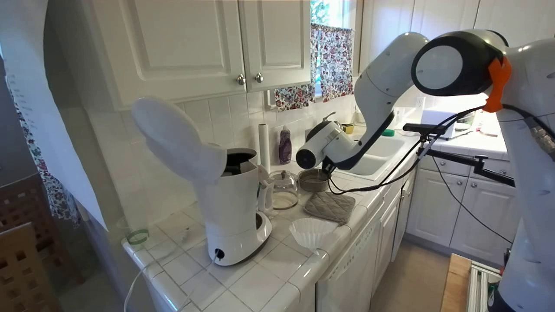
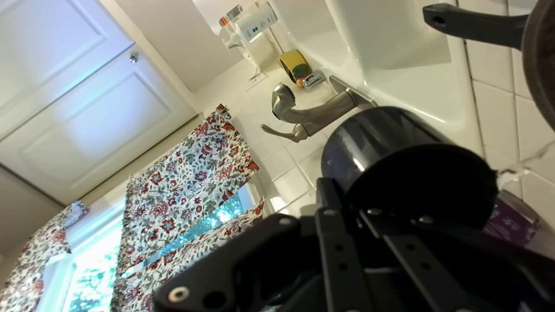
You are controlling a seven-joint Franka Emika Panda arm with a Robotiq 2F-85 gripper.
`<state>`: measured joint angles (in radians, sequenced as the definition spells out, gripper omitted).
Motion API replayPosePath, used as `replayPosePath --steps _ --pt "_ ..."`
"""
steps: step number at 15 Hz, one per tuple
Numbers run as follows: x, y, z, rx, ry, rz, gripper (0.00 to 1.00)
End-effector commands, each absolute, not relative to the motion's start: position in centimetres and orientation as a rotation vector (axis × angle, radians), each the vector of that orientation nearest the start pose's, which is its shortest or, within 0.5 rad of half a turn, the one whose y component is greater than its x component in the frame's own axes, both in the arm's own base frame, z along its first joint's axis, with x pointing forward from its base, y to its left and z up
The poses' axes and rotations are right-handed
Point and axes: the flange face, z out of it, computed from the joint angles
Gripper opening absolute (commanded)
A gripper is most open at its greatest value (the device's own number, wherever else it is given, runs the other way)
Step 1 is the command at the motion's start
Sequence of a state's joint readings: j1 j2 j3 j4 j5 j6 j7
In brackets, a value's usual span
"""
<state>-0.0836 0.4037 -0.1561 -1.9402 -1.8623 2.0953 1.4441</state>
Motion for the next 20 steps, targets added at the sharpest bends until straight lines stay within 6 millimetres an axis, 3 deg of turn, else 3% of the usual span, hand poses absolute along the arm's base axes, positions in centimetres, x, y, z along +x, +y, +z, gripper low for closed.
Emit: replayPosePath --steps 1,12,20 --pt "59.6 -18.7 31.9 1.688 -0.248 0.766 0.01" --pt "59.3 -18.6 34.9 1.648 -0.309 0.841 0.01" --pt "58.0 -21.4 31.8 1.691 -0.343 0.78 0.01"
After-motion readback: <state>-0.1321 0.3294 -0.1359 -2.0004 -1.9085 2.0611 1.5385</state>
